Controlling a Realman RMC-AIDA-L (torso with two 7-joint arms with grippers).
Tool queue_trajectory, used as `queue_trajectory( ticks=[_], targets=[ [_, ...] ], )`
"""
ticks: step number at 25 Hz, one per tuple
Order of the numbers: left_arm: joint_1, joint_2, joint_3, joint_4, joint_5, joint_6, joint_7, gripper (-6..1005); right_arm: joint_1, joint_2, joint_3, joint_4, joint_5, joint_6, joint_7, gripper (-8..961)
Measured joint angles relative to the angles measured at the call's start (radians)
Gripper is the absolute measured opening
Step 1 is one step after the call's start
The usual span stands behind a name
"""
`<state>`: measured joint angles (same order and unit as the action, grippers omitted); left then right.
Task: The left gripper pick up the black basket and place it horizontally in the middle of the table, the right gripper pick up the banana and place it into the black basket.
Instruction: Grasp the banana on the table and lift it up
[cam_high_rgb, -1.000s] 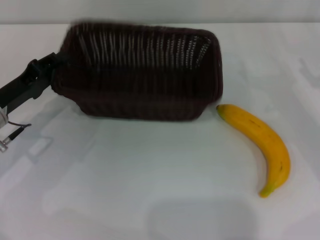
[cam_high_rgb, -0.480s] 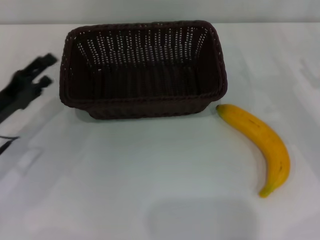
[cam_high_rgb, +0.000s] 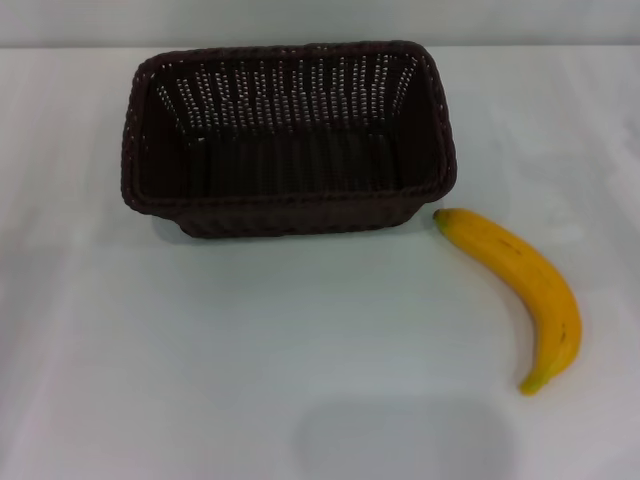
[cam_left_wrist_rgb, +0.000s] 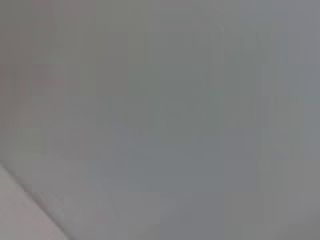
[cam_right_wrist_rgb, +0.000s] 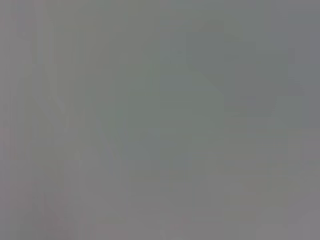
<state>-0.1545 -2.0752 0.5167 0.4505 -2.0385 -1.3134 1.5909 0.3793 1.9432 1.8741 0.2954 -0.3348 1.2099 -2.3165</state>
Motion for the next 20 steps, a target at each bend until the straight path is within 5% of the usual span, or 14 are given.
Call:
queue_trajectory(
  ticks=[7,10,12,17,20],
  targets=[
    [0.003,-0.002,0.0,-0.088,-0.187,0.001,0.383,868,-0.094,-0.181,-0.007,0.357,-0.472,0.012,0.582,844],
    [-0.003,-0.002,0.001,-0.11,-0.236,-0.001,0.47,866,-0.116,-0.219,0.039,0.602,-0.78,0.022,0.844,838],
    [-0.022,-0.002,0.001,-0.124,-0.276,0.0,0.565,866,-0.125,-0.205,0.086,0.755,-0.987,0.044,1.001,833],
    [-0.07,-0.001,0.001,-0.152,-0.313,0.004,0.668,865,-0.108,-0.06,0.234,1.149,-1.538,0.206,1.376,822],
    [-0.088,-0.001,0.0,-0.156,-0.33,0.004,0.705,865,-0.08,0.021,0.259,1.3,-1.719,0.302,1.48,815]
  ],
)
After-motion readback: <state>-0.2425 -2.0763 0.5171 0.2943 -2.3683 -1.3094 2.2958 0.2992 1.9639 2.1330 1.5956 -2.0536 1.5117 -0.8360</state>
